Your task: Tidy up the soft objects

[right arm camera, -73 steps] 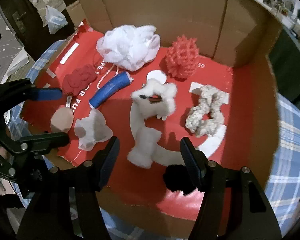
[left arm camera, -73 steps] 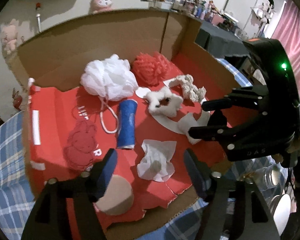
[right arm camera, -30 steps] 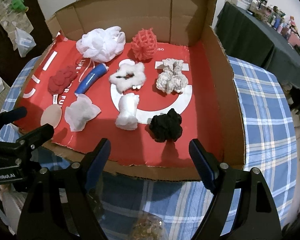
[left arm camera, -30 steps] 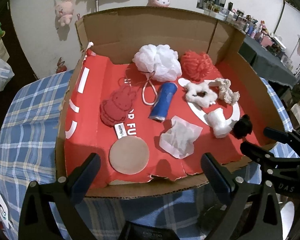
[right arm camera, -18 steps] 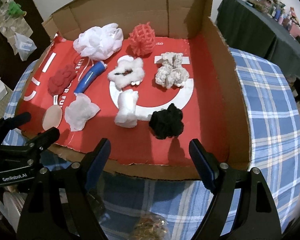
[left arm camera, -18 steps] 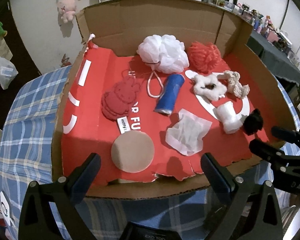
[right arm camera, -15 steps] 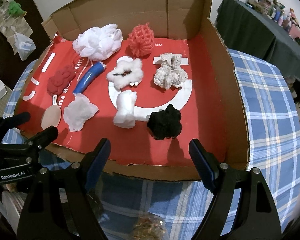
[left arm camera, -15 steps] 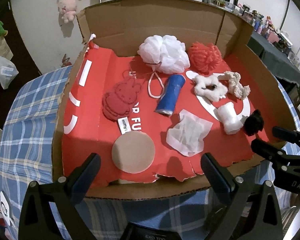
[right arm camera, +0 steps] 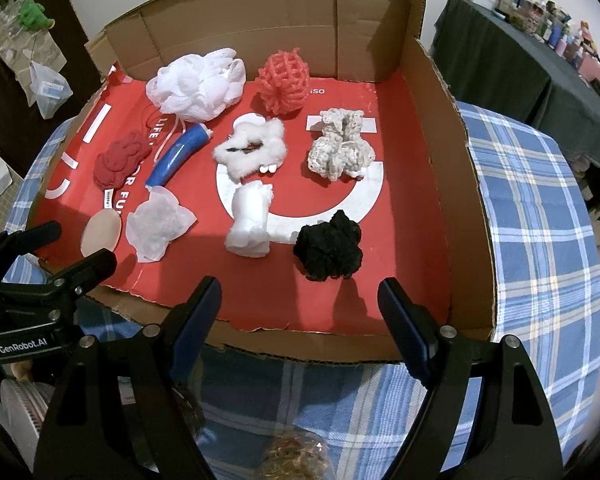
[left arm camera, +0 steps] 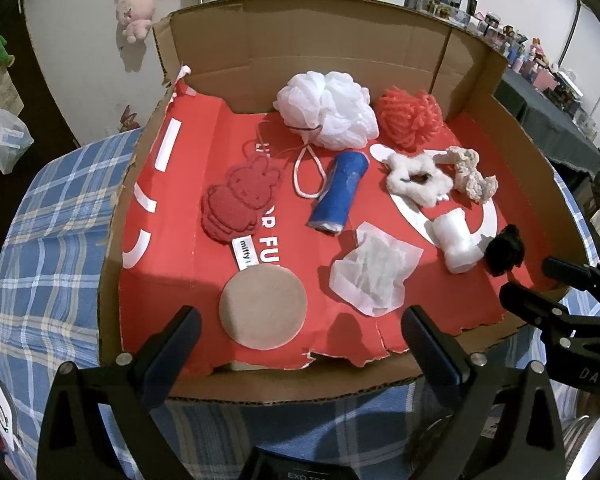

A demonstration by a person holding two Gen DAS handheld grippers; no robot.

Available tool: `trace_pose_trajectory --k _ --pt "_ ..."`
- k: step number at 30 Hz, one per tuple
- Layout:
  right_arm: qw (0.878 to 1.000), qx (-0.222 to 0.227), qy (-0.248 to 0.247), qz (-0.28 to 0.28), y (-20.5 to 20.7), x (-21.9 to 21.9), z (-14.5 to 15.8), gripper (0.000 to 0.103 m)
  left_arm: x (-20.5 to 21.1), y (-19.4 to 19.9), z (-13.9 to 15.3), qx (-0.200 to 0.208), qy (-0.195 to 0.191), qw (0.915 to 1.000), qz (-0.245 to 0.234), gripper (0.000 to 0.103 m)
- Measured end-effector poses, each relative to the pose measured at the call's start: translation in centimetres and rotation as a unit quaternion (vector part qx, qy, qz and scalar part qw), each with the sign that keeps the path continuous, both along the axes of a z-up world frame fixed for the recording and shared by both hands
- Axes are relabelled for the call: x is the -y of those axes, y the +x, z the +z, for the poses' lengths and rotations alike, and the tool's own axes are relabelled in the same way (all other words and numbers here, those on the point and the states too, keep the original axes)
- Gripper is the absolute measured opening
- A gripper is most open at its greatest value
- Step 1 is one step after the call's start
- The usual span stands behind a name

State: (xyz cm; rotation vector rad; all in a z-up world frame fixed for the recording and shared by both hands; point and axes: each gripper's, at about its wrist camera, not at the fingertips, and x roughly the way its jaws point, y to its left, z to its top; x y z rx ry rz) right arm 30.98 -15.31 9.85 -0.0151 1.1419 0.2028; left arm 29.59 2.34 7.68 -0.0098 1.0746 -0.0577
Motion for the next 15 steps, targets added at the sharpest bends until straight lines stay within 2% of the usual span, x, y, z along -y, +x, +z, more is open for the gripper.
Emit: trace_pose_trajectory --k 15 --pt "1.000 0.003 -0.003 -0.001 -0.03 0.15 0.12 0.080 0.25 -0.14 -0.03 0.002 0.008 1.0000 -0.004 0.102"
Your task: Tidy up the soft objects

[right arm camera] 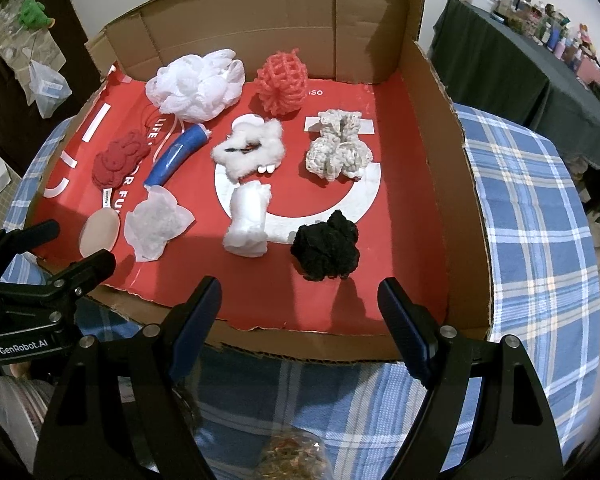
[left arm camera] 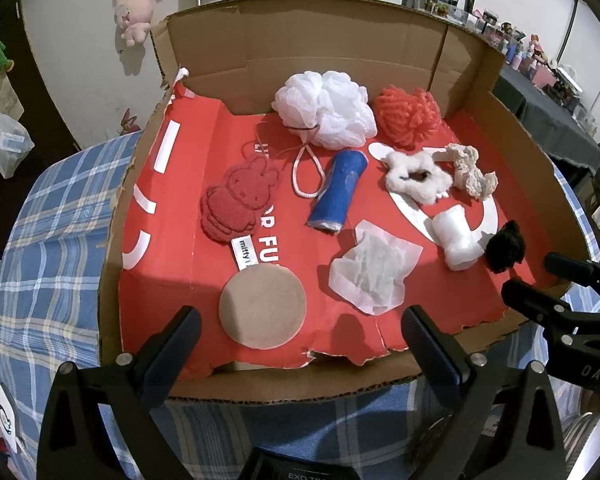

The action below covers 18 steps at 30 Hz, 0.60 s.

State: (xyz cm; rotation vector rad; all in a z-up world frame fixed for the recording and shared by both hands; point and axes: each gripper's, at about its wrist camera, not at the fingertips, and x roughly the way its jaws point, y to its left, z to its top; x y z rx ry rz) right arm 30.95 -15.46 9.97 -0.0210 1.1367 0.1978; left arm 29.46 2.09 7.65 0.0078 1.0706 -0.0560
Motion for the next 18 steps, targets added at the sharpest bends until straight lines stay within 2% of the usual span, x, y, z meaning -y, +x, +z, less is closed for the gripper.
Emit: trace_pose_trajectory --k 18 --pt "1.000 0.002 0.000 0.001 -0.10 0.00 0.00 0.080 -0.10 -0.04 0.11 0.004 0.000 1.0000 0.001 0.102"
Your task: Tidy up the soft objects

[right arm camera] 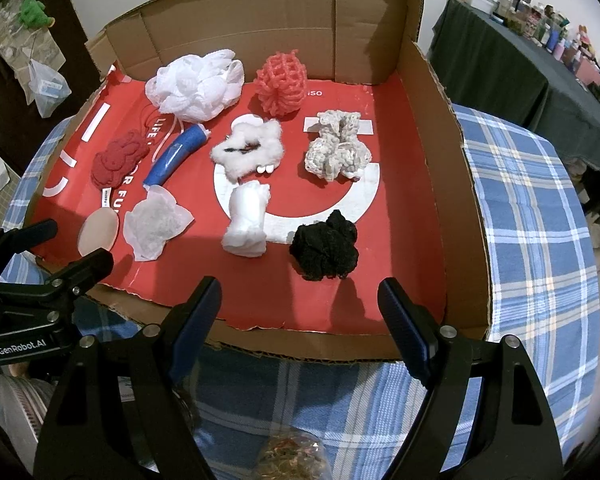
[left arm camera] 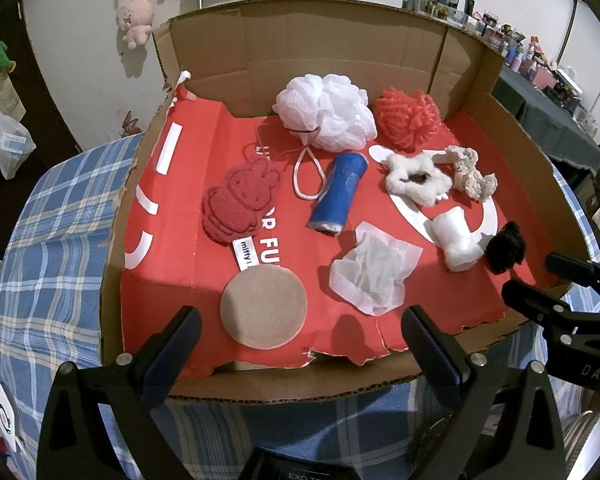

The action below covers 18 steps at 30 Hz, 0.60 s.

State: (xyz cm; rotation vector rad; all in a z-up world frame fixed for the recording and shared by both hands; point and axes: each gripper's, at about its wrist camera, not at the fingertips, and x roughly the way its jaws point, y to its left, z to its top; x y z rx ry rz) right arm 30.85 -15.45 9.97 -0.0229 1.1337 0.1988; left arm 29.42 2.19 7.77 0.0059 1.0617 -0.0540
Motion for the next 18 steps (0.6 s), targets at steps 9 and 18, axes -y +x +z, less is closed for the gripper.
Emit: trace_pose_trajectory --k 9,18 --pt "1.000 0.000 0.000 0.000 -0.02 0.00 -0.01 0.080 -0.01 0.01 0.02 0.000 0.000 1.0000 0.000 0.102" --pt "1.000 0.001 0.002 0.001 0.02 0.16 0.01 0.080 -0.04 -0.01 0.06 0.001 0.001 1.0000 0.000 0.102"
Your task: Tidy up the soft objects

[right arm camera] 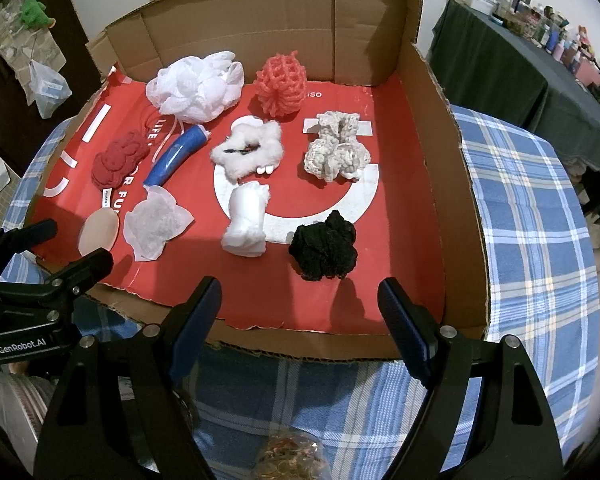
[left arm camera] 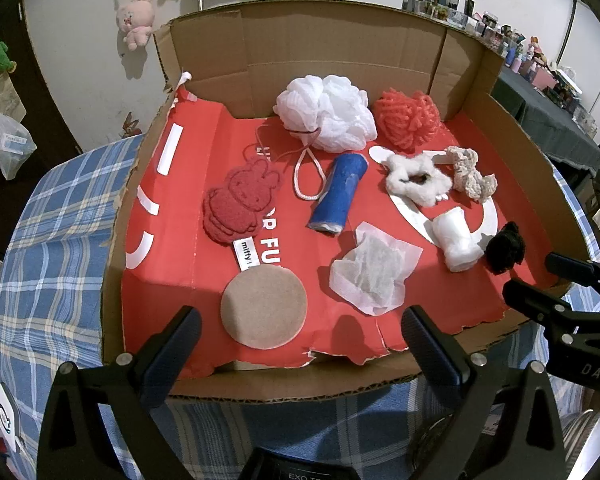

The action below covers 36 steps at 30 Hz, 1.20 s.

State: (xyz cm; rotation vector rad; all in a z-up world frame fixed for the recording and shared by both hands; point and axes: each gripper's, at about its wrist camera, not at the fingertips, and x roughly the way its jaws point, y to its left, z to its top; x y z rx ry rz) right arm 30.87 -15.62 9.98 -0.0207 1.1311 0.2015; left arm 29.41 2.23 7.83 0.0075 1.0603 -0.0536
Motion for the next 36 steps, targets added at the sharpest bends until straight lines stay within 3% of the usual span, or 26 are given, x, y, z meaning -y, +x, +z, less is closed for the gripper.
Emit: trace_pose_trajectory --k 36 --pt "1.000 0.001 0.003 0.000 -0.08 0.24 0.00 0.080 -0.13 -0.08 0.06 0.000 -0.002 1.0000 0.002 0.102"
